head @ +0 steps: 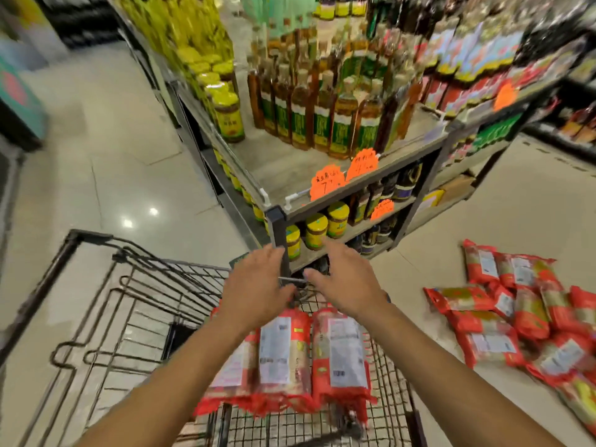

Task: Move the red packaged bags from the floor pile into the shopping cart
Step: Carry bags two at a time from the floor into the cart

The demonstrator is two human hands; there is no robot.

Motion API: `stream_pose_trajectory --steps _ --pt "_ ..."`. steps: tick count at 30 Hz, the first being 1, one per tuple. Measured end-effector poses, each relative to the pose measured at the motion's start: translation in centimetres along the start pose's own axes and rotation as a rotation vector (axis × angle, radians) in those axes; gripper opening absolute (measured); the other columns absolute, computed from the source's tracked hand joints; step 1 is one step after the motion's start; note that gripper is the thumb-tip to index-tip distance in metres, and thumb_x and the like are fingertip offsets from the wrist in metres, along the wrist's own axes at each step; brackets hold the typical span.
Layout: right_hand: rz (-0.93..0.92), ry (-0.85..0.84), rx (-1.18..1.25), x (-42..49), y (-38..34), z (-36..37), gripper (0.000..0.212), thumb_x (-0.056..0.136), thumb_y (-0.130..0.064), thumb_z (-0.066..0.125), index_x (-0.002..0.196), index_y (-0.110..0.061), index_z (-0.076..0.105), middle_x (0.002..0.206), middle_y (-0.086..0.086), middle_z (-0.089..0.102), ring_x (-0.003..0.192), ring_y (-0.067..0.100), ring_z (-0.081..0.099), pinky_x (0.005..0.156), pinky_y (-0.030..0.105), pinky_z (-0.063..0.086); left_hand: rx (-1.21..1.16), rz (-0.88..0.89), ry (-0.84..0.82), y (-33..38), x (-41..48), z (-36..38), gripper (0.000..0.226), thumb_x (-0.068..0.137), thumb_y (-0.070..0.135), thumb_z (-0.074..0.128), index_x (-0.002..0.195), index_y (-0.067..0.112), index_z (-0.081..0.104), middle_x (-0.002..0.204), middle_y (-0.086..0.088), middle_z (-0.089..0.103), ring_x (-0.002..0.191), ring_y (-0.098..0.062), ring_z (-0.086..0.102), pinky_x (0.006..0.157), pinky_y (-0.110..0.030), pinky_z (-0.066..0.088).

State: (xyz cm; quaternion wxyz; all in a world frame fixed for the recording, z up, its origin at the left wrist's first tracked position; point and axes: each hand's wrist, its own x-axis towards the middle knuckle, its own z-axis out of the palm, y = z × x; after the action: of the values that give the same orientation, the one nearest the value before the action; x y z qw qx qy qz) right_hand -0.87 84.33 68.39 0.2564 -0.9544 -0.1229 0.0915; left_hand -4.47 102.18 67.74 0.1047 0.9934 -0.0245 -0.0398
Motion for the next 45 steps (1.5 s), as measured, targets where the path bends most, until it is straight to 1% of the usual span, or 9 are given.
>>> stream_pose_trajectory --steps 3,7,17,22,27,35,39,42,45 --pt "-0.044 0.054 -0.137 -1.1 -1.5 -5.2 0.074 0.095 -0.056 0.055 0.155 -0.021 0.031 0.156 0.004 0.042 0.143 0.026 0.038 0.113 0.046 0.032 0.100 0.002 0.102 2.4 -0.4 -6.3 0.079 0.093 0.055 0.056 0.158 0.021 0.026 0.165 -0.005 0.028 0.147 -0.026 0.031 0.118 -0.040 0.027" --pt "-0.060 0.125 -0.291 -2.6 -1.9 -10.6 0.078 0.099 -0.063 0.043 0.160 -0.022 0.017 0.166 0.005 0.024 0.152 0.026 0.023 0.120 0.049 0.023 0.195 0.056 0.238 5.3 -1.0 -11.4 0.077 0.095 0.061 0.048 0.156 0.019 0.028 0.160 -0.005 0.035 0.144 -0.026 0.034 0.118 -0.042 0.030" --pt "0.001 0.294 -0.435 -7.6 0.1 -16.5 0.081 0.097 -0.068 0.038 0.161 -0.024 0.016 0.166 0.007 0.024 0.153 0.029 0.019 0.122 0.054 0.018 0.243 0.211 0.341 12.1 -1.1 -14.0 0.076 0.093 0.063 0.048 0.154 0.021 0.032 0.155 -0.004 0.042 0.140 -0.027 0.039 0.116 -0.044 0.032" --pt "0.170 0.317 -0.460 -11.9 1.9 -18.6 0.078 0.098 -0.066 0.038 0.161 -0.025 0.015 0.167 0.007 0.020 0.154 0.028 0.017 0.123 0.053 0.017 0.185 0.357 0.362 15.9 -1.3 -14.2 0.078 0.095 0.063 0.047 0.158 0.021 0.027 0.162 -0.003 0.033 0.147 -0.025 0.032 0.120 -0.043 0.027" --pt "0.366 0.388 -0.502 -17.8 2.8 -19.1 0.076 0.097 -0.065 0.038 0.158 -0.023 0.021 0.163 0.005 0.030 0.149 0.028 0.027 0.119 0.053 0.022 0.131 0.573 0.332 19.2 -2.9 -13.5 0.079 0.095 0.062 0.048 0.159 0.022 0.024 0.164 -0.001 0.029 0.151 -0.023 0.025 0.124 -0.045 0.023" --pt "0.721 0.412 -0.515 -31.4 3.3 -15.9 0.075 0.094 -0.064 0.032 0.158 -0.026 0.024 0.163 0.002 0.032 0.150 0.025 0.027 0.118 0.047 0.021 0.053 0.896 0.227 25.1 -7.8 -9.4 0.078 0.082 0.063 0.039 0.140 0.013 0.055 0.137 -0.010 0.061 0.124 -0.033 0.057 0.105 -0.050 0.046" --pt "0.917 0.464 -0.489 -39.2 3.4 -14.4 0.072 0.092 -0.066 0.031 0.153 -0.028 0.033 0.156 -0.002 0.042 0.141 0.026 0.042 0.112 0.048 0.031 -0.039 1.078 0.153 29.1 -12.8 -7.3 0.069 0.074 0.054 0.057 0.129 0.012 0.061 0.128 -0.013 0.066 0.110 -0.036 0.065 0.091 -0.051 0.053" --pt "1.046 0.448 -0.475 -44.3 3.1 -14.2 0.072 0.096 -0.065 0.028 0.156 -0.024 0.028 0.158 0.002 0.039 0.143 0.027 0.037 0.115 0.047 0.026 -0.080 1.188 0.132 31.7 -16.5 -6.8 0.066 0.080 0.054 0.049 0.133 0.015 0.056 0.130 -0.009 0.063 0.116 -0.034 0.060 0.095 -0.050 0.049" --pt "1.130 0.453 -0.427 -48.4 2.5 -14.0 0.090 0.084 -0.074 0.006 0.158 -0.025 0.021 0.162 0.002 0.031 0.149 0.025 0.028 0.119 0.047 0.019 -0.061 1.246 0.134 34.1 -19.2 -6.4 0.070 0.080 0.057 0.048 0.135 0.015 0.057 0.133 -0.009 0.063 0.120 -0.033 0.060 0.100 -0.050 0.047"
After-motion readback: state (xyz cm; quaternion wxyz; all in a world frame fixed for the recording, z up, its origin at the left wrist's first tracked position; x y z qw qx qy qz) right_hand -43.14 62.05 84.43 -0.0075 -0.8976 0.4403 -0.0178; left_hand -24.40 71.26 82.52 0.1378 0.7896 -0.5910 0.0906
